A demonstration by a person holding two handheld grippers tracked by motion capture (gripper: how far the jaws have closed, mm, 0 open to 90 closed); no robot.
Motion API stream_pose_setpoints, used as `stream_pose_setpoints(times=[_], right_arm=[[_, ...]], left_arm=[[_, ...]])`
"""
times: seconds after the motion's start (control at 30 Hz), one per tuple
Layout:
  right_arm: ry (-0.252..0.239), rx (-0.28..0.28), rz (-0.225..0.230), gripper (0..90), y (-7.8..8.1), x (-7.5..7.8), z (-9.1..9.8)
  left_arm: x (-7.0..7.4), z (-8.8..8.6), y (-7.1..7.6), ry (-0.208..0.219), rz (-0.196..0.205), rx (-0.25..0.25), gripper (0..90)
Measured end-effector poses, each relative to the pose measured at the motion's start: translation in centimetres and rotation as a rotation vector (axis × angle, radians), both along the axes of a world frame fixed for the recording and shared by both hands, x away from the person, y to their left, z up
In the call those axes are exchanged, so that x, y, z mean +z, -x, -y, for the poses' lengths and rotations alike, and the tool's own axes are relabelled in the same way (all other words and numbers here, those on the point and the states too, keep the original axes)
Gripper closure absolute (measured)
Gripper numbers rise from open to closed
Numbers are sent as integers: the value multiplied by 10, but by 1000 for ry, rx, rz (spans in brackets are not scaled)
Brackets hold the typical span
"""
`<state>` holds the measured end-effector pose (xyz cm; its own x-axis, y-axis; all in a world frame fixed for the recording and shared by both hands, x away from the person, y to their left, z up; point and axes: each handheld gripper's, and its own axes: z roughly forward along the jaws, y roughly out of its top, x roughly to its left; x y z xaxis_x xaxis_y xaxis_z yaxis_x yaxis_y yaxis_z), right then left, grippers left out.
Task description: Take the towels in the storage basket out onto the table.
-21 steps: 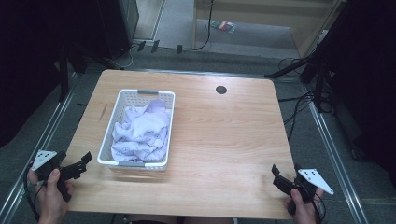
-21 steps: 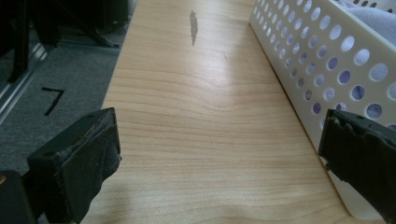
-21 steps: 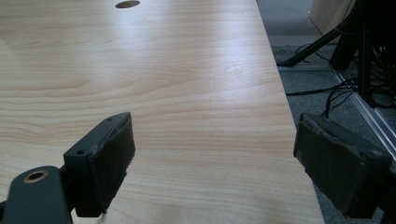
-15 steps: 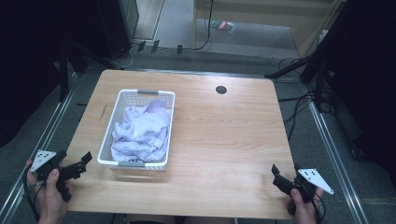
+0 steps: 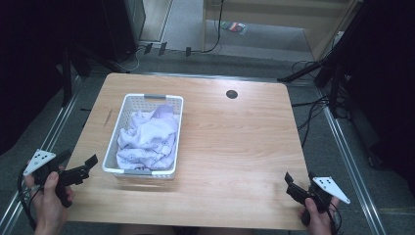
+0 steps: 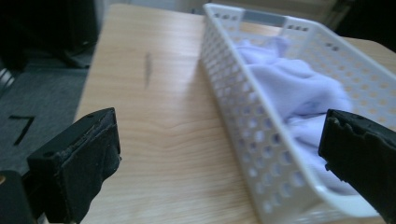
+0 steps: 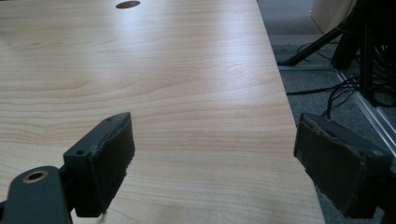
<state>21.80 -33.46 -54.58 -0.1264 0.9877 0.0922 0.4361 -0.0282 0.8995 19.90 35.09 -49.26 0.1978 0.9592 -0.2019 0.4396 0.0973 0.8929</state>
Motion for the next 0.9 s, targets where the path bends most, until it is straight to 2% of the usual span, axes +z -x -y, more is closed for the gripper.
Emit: stream_pose_setpoints(times=[0.07, 0.2, 0.23, 0.27, 0.33, 0.37, 0.43, 0.63, 0.9], right_arm=[[3, 4, -1, 125, 0, 0, 0], [1, 4, 1, 125, 0, 0, 0], [0, 3, 0, 125, 0, 0, 0], [-2, 3, 1, 125, 0, 0, 0], [-4, 1, -1, 125, 0, 0, 0], [-4, 0, -2, 125, 0, 0, 0], [-4, 0, -2, 125, 0, 0, 0], [-4, 0, -4, 125, 0, 0, 0], [-6, 3, -2, 125, 0, 0, 0]], left_arm=[[11, 11, 0, -18, -6, -46, 0], [22, 23, -4, -23, -21, -71, 0], [24, 27, -6, -16, -30, -73, 0], [29, 34, -11, -28, -46, -96, 0], [31, 38, -14, -36, -52, -99, 0], [35, 45, -20, -50, -61, -121, 0], [36, 49, -24, -53, -69, -128, 0], [42, 70, -48, -100, -134, -183, 0], [38, 93, -85, -157, -233, -202, 0]])
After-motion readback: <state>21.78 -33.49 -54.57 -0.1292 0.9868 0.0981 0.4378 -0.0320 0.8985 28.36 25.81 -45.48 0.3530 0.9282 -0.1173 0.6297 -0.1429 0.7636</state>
